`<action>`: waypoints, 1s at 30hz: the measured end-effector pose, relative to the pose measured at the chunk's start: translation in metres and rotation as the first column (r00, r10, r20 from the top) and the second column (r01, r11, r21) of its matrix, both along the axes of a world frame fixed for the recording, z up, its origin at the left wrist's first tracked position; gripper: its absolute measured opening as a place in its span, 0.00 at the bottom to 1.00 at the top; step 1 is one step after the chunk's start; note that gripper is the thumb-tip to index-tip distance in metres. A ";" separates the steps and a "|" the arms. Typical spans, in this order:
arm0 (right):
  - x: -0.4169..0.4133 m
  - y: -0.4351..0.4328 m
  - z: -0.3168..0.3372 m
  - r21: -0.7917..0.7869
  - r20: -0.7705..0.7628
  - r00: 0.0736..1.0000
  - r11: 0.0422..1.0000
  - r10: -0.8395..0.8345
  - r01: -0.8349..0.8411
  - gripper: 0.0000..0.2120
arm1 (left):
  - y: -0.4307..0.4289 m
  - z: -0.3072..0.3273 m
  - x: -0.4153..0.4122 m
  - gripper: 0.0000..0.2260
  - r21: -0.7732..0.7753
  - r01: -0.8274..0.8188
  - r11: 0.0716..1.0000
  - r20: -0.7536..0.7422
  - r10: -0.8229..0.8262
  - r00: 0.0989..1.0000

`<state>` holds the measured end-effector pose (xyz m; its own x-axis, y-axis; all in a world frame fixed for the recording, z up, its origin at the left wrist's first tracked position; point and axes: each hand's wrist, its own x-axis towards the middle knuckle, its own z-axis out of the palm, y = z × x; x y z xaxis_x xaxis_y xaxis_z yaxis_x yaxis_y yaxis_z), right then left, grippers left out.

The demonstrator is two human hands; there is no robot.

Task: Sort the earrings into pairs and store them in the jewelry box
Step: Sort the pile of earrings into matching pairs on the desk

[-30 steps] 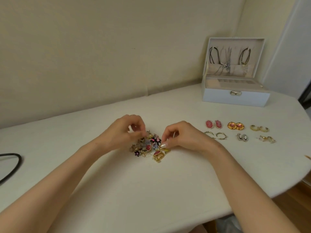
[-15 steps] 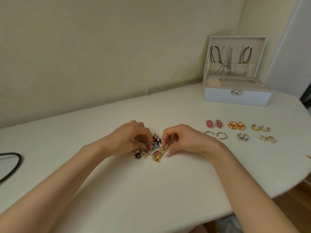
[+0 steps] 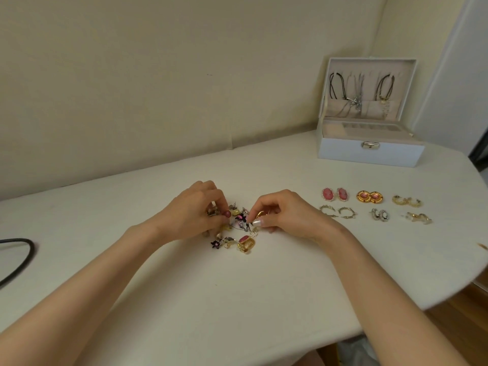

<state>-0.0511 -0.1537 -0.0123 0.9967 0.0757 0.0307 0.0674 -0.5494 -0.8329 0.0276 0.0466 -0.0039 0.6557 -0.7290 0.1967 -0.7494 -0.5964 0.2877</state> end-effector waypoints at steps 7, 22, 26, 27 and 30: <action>-0.001 0.002 0.001 0.029 0.012 1.000 0.999 -0.017 0.016 0.04 | 0.004 0.004 0.004 0.03 -0.182 -0.201 0.962 -0.229 0.157 0.961; 0.000 0.003 0.002 0.055 0.136 0.984 0.992 -0.119 0.112 0.02 | -0.004 0.003 -0.007 0.10 0.029 0.028 0.999 0.031 -0.029 0.999; 0.000 0.004 0.003 0.071 0.125 0.986 0.992 -0.111 0.103 0.02 | -0.006 -0.003 -0.008 0.09 0.079 0.016 0.997 0.198 -0.031 0.980; 0.000 0.004 0.003 0.082 0.113 0.988 0.992 -0.105 0.096 0.02 | -0.007 -0.004 -0.007 0.08 0.080 0.018 0.997 0.198 -0.033 0.980; 0.000 0.004 0.002 0.066 0.073 0.994 0.995 -0.081 0.076 0.07 | -0.006 -0.005 -0.006 0.03 0.080 0.030 0.996 0.155 -0.042 0.987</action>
